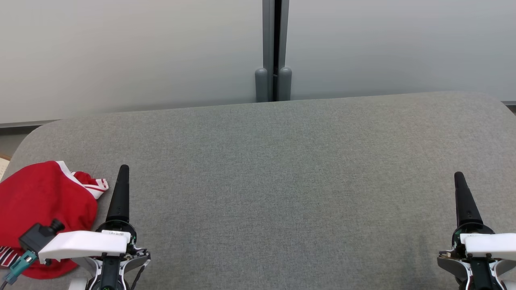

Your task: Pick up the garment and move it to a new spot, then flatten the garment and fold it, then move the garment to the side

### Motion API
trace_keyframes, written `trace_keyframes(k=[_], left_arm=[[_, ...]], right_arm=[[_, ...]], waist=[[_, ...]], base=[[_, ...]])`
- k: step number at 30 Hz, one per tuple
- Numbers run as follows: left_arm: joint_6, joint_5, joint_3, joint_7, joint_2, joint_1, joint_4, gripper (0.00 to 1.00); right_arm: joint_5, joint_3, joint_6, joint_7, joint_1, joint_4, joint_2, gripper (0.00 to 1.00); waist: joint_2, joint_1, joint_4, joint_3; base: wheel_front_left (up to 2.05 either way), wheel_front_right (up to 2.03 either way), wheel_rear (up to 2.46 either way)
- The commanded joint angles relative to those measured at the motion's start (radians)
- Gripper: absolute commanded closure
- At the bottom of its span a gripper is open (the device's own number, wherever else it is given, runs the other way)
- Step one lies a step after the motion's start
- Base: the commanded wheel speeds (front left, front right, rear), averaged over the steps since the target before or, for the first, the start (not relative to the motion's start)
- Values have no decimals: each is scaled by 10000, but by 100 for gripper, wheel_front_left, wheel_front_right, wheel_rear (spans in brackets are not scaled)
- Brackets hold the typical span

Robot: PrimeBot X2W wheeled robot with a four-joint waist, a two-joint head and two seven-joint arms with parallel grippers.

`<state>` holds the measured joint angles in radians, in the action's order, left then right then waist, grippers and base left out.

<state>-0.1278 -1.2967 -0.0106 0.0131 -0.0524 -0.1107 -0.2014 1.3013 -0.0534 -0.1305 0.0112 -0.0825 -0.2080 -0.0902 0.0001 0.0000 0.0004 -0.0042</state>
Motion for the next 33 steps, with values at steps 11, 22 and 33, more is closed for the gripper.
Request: trace_keyframes(k=[11,22,33], left_arm=[[95,2390,381,490,-255,-414,366,0],[151,4066,572,816,-296,-384,308,0],[345,5986,820,1144,-458,-261,257,0]], right_arm=[[-2503,83,-3,207,-225,643,-128,0],[-4220,202,-3,285,-82,864,-109,0],[-6087,421,-3,333,108,1048,-212,0]], waist=[[-1,0,23,-40],[-1,0,43,-71],[-1,0,69,-138]], base=[[0,0,0],[0,0,0],[0,0,0]])
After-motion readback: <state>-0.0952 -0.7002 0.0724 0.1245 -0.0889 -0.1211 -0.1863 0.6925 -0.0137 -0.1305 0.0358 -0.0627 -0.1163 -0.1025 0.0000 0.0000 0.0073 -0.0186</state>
